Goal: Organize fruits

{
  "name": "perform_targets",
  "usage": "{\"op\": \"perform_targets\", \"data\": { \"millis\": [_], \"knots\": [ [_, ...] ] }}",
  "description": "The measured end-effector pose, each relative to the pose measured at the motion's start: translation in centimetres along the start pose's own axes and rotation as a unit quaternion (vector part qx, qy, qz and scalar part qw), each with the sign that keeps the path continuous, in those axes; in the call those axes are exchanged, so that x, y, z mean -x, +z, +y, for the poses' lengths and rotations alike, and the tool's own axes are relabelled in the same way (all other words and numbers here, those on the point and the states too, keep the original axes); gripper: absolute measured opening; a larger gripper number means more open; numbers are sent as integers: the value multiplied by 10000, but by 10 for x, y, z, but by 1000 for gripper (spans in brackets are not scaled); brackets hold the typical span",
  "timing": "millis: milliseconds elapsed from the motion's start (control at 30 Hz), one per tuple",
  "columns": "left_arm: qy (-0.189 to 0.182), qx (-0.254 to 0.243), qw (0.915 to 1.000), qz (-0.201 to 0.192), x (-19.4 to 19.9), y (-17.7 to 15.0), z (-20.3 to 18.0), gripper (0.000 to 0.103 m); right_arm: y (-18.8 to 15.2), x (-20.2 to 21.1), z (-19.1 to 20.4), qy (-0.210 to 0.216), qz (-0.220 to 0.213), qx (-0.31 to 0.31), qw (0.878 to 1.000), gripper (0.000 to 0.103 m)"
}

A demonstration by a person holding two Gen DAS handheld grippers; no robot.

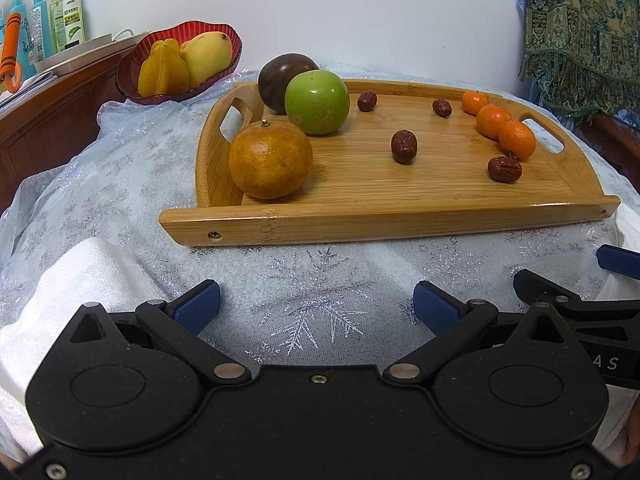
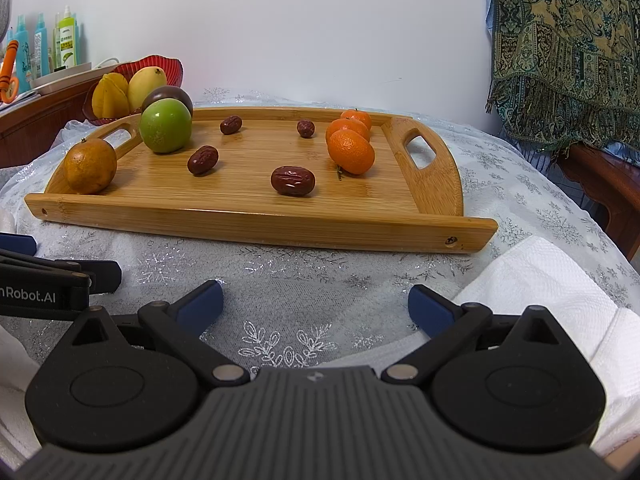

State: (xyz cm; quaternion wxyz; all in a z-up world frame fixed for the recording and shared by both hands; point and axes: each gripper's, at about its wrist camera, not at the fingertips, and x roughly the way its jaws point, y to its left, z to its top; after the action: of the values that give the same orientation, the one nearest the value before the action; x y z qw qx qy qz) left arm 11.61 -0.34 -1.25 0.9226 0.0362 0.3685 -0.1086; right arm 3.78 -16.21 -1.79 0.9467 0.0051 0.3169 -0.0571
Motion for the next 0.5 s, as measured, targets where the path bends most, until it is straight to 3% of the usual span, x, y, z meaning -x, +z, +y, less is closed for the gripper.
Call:
{"op": "perform_targets", "data": {
  "millis": [500],
  "knots": [
    [9, 4, 10000, -15, -1, 0, 0, 103, 0, 0, 0, 0, -2, 0, 10000, 103]
  ]
}}
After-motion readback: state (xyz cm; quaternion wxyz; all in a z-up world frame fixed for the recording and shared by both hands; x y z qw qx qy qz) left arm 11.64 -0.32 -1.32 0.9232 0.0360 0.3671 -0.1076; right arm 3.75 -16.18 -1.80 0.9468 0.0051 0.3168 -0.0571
